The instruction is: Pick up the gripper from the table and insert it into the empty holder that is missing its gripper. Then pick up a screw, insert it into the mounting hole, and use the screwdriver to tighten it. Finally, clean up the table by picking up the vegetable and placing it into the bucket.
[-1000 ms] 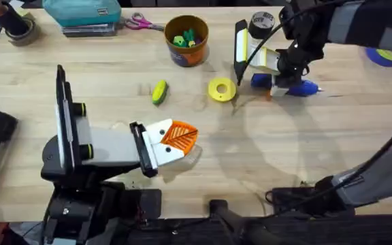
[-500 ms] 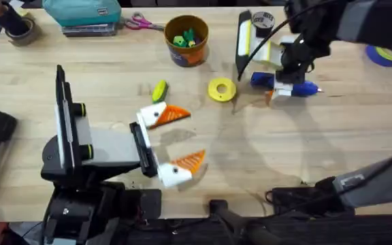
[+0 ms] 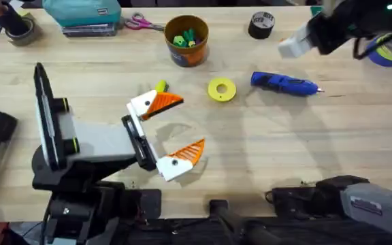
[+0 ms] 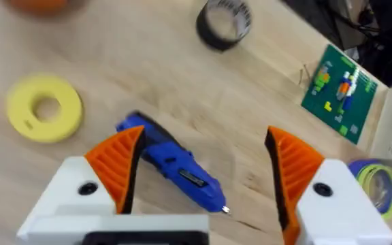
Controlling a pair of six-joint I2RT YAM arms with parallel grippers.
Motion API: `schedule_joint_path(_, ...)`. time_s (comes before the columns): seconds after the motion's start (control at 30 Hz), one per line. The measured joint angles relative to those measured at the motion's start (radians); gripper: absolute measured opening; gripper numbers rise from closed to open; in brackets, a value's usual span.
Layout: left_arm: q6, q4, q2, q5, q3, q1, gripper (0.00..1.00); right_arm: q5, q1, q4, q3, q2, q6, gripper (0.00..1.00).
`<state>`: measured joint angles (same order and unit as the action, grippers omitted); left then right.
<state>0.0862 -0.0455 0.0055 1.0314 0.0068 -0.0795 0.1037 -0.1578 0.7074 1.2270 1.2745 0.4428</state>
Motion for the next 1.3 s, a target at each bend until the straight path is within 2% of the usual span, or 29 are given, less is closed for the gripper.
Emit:
schedule_joint_path(0.07, 0.029, 0.026, 0.0, -0.028, 0.007, 0.0, 0.986, -0.009, -0.001, -0.001, 0.002, -0.053, -0.085, 0.997)
schedule_joint_path(0.17, 0.051, 0.133, 0.004, -0.088, 0.063, 0.0, 0.986, -0.023, -0.003, 0.0, 0.002, -0.122, -0.153, 0.995)
schedule_joint_path(0.3, 0.018, 0.295, 0.085, -0.186, 0.218, 0.0, 0.985, -0.041, -0.005, 0.019, 0.003, -0.221, -0.226, 0.996)
schedule_joint_path(0.6, -0.139, 0.631, 0.488, -0.412, 0.612, 0.0, 0.985, -0.056, -0.005, 0.242, 0.003, -0.395, -0.415, 0.997)
schedule_joint_path(0.8, -0.189, 0.786, 0.736, -0.564, 0.804, 0.0, 0.985, -0.109, -0.005, 0.283, -0.044, -0.482, -0.441, 0.995)
schedule_joint_path(0.93, -0.202, 0.83, 0.86, -0.652, 0.891, 0.0, 0.986, -0.123, -0.005, 0.292, -0.137, -0.545, -0.444, 0.997)
schedule_joint_path(1.07, -0.209, 0.835, 0.944, -0.697, 0.945, 0.0, 0.986, -0.128, -0.005, 0.315, -0.217, -0.583, -0.444, 0.996)
schedule_joint_path(1.3, -0.211, 0.867, 1.011, -0.783, 0.96, 0.0, 0.985, -0.128, -0.005, 0.32, -0.239, -0.585, -0.444, 0.996)
